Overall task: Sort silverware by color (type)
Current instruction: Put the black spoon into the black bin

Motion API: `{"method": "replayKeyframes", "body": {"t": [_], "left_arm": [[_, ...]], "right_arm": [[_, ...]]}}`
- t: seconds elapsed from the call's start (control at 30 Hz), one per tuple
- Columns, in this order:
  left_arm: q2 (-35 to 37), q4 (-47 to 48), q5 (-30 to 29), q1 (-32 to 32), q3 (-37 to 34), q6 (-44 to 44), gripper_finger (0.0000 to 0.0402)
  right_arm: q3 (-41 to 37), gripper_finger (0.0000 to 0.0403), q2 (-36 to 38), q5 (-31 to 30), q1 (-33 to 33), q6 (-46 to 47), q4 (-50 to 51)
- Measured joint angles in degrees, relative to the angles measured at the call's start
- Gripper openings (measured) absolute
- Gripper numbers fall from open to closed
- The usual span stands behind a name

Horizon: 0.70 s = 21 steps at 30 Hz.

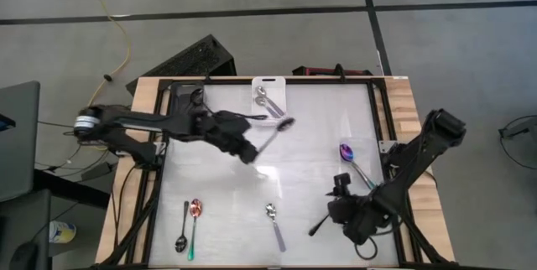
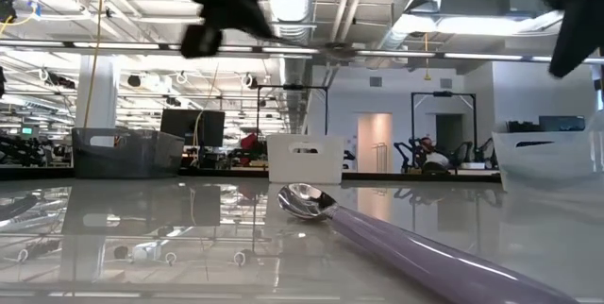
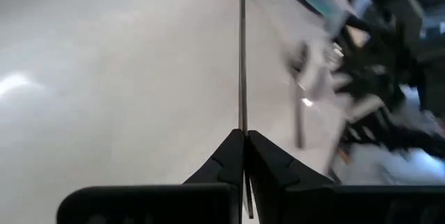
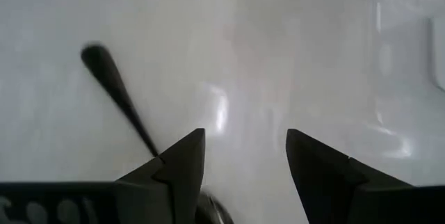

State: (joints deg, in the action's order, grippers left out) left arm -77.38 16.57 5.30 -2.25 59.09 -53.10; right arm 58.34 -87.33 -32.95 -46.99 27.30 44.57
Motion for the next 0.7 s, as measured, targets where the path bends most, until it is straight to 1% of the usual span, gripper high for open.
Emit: {"method": "replayKeyframes", "body": {"t": [0.13, 0.3, 0.4, 0.5, 0.57, 0.7], "left_arm": [[8.62, 12.57, -7.50, -0.83, 0.00, -0.21, 0.0000], [18.42, 24.84, -12.84, -3.93, 0.00, -0.50, 0.0000], [23.04, 35.88, -17.68, -7.81, 0.00, -1.03, 0.0000], [25.99, 45.65, -21.31, -12.35, 0.00, -1.58, 0.0000], [26.90, 49.80, -22.88, -15.46, 0.00, -1.17, 0.0000], [26.23, 54.22, -23.96, -21.80, 0.00, 3.44, 0.0000]], "right_arm": [[-6.73, 0.0223, 0.97, 0.03, 2.10, -3.34, -14.40], [-10.50, 0.0223, 0.83, 0.89, 4.78, -5.11, -24.09], [-10.91, 0.0223, 0.83, 1.42, 6.23, -5.35, -25.29], [-10.88, 0.0223, 0.83, 1.49, 7.16, -5.44, -25.99], [-10.88, 0.0223, 0.83, 1.61, 7.56, -5.52, -26.11], [-10.88, 0.0223, 0.83, 1.64, 7.81, -5.52, -26.76]]}}
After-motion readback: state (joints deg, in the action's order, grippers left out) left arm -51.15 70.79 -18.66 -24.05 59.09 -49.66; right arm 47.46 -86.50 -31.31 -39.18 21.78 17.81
